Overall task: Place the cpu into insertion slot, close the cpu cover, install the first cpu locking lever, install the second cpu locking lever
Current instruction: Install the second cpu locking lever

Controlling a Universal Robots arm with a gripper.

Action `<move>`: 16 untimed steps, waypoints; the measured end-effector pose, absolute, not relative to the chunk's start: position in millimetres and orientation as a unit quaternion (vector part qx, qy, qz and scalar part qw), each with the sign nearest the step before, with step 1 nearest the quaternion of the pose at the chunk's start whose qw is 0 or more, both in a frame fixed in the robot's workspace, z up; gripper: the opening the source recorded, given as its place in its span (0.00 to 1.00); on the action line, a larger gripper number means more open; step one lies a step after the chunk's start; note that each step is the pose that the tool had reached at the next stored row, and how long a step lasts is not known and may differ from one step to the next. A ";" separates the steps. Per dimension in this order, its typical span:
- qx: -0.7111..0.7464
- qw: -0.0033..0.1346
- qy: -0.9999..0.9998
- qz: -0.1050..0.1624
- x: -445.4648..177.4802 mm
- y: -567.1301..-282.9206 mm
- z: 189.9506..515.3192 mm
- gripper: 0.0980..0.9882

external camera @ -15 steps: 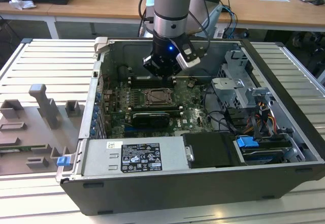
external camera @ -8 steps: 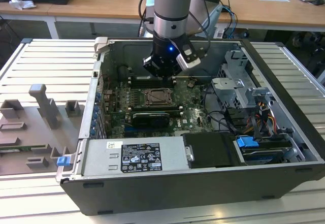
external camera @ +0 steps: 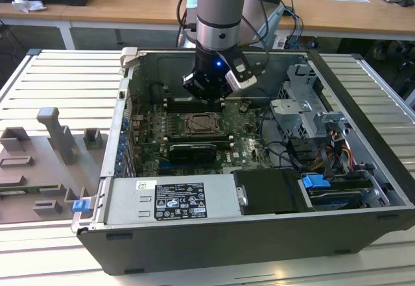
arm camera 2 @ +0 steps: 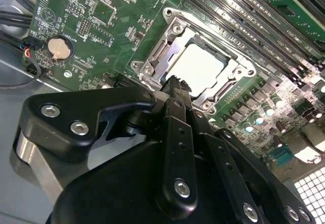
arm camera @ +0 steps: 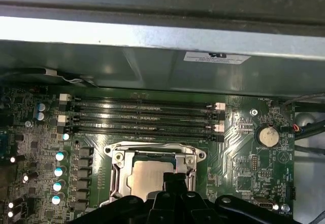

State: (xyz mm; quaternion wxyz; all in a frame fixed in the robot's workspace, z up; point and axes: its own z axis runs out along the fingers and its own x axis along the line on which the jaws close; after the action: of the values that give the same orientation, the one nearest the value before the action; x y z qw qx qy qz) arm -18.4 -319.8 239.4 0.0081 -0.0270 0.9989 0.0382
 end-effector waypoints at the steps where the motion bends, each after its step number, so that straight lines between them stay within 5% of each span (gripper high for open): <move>1: -0.027 0.008 0.999 0.038 -18.4 -320.1 239.4 0.01; 16: -0.027 0.008 0.999 0.038 -18.4 -329.1 239.4 0.01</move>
State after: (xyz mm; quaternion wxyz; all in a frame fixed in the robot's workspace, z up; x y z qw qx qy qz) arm -18.4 -329.1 239.4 0.0081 -0.0270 0.9989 0.0382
